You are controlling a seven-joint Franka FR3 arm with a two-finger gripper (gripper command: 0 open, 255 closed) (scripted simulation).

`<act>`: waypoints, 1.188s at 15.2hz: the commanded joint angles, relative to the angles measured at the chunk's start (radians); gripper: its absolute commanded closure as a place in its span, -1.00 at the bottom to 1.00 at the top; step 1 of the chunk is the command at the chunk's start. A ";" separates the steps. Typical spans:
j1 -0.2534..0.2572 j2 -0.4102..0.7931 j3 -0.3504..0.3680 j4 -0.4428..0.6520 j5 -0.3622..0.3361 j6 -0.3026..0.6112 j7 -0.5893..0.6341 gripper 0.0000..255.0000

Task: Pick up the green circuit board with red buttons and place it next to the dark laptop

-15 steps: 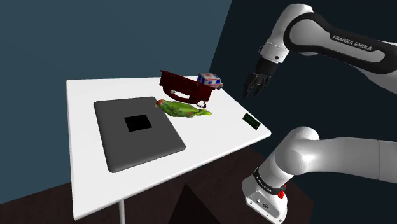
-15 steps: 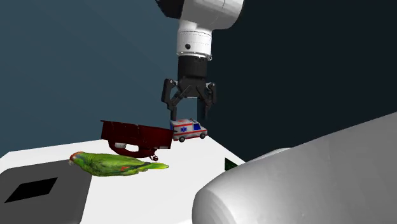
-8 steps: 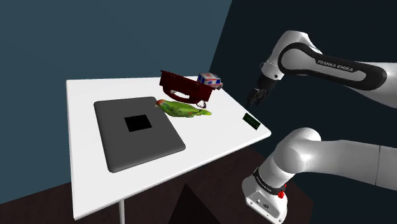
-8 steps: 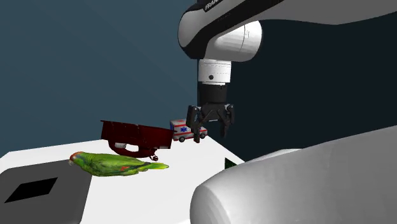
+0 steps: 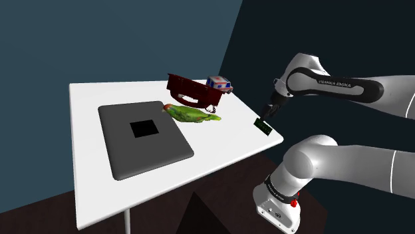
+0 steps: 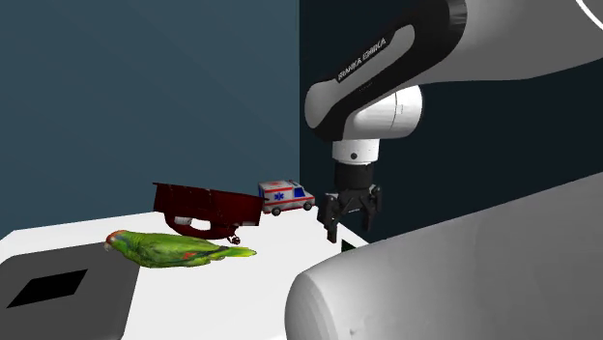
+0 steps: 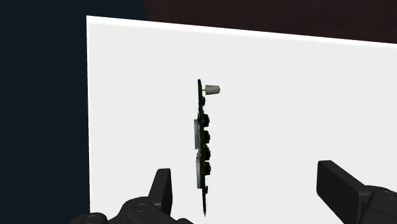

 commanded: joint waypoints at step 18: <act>-0.044 0.117 -0.105 -0.098 -0.105 0.229 -0.039 1.00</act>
